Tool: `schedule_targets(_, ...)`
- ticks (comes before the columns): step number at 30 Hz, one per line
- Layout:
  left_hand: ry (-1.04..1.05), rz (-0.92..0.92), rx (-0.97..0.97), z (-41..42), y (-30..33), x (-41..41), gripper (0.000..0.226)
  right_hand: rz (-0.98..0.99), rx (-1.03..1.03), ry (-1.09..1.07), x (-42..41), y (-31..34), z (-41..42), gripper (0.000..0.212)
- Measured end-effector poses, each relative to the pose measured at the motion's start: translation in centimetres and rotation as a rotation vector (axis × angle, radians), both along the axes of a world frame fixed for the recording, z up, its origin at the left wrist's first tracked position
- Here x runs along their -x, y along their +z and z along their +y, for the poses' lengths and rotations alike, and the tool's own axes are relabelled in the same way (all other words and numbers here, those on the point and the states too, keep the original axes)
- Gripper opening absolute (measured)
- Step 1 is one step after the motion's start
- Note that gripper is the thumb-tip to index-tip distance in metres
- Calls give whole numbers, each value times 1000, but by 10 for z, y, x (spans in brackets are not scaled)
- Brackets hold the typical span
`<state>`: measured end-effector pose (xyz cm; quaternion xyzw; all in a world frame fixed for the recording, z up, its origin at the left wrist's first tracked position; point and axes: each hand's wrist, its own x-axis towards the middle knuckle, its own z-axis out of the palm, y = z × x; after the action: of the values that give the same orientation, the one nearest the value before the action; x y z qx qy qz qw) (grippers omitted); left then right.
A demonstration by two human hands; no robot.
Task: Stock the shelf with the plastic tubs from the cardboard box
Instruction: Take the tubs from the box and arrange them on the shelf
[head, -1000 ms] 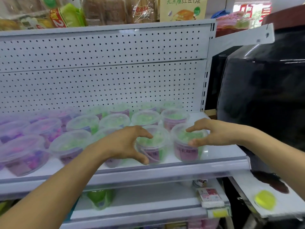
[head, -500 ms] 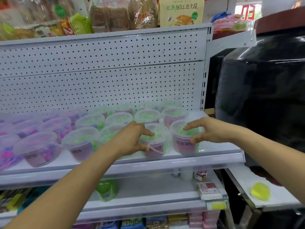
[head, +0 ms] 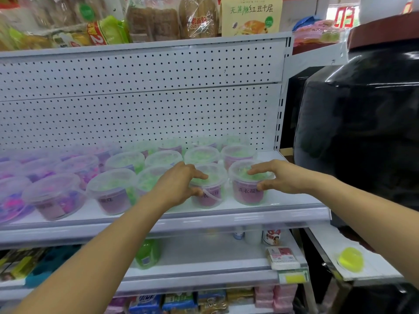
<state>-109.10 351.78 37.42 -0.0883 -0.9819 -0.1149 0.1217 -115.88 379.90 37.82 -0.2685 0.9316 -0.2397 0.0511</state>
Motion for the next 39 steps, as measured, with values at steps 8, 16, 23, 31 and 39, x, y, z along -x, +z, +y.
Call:
schedule_targets(8,18,-113,53,-4,10,-3,51,90,-154,-105,-2,-2,-9,46)
schedule_targets(16,11,-140,90,2,17,-3,62,134,-265,-169,-17,-2,-19,50)
schedule_targets(23,-166,-96,128,-25,8,15,50,122,-143,-248,-32,9,-43,33)
schedule_targets(31,-469,-213,-20,-54,26,28,49,298,-197,-550,-28,8,-110,37)
schedule_targets(39,-339,-116,-214,-140,40,58,43,413,-110,-551,-13,7,-143,29)
